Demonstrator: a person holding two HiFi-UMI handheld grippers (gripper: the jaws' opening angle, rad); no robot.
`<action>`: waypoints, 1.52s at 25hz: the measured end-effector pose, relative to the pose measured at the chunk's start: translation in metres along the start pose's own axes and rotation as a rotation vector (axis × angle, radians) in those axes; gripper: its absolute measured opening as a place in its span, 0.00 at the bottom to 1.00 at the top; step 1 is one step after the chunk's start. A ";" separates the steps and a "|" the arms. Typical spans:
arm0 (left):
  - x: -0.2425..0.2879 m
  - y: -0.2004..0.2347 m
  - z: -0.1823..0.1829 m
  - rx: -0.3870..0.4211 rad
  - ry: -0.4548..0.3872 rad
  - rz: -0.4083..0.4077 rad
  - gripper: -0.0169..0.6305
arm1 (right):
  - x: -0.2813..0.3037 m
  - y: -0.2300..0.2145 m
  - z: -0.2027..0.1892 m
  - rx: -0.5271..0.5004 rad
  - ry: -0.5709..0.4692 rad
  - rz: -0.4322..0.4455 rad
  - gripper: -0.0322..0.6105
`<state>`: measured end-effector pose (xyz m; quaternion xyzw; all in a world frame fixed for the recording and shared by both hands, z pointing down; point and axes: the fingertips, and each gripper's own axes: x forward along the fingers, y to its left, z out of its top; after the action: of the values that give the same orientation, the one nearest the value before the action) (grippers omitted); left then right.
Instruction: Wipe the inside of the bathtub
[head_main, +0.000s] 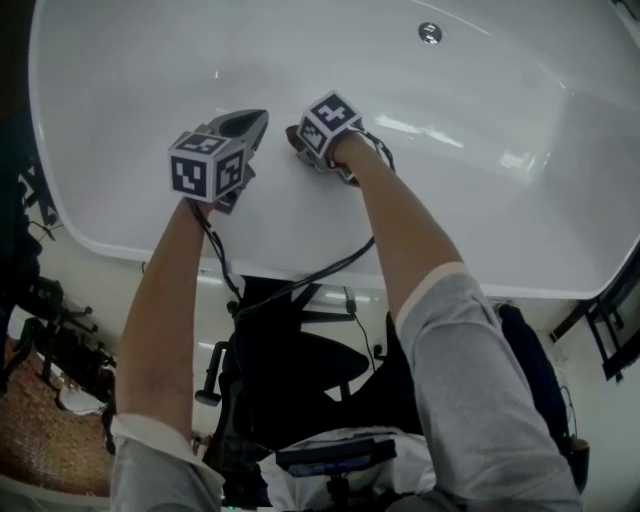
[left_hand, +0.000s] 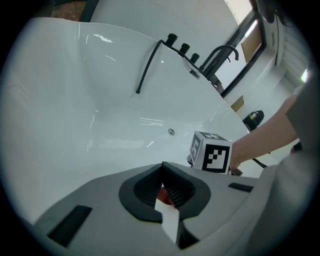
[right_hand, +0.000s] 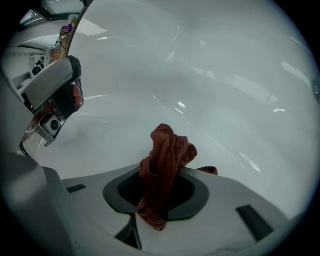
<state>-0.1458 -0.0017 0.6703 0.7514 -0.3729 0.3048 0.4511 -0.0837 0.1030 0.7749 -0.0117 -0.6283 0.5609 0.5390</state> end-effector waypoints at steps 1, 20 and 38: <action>-0.002 -0.004 0.003 0.004 -0.003 -0.004 0.04 | -0.006 -0.007 -0.010 0.013 0.012 -0.021 0.22; -0.047 -0.027 0.020 -0.064 -0.056 -0.007 0.04 | -0.028 0.065 -0.020 0.038 -0.010 -0.015 0.22; -0.097 -0.067 0.008 -0.110 -0.115 -0.047 0.04 | -0.088 0.015 -0.121 0.176 0.030 -0.269 0.22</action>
<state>-0.1405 0.0400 0.5599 0.7502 -0.3968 0.2295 0.4766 0.0274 0.1377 0.6803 0.1113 -0.5645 0.5364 0.6174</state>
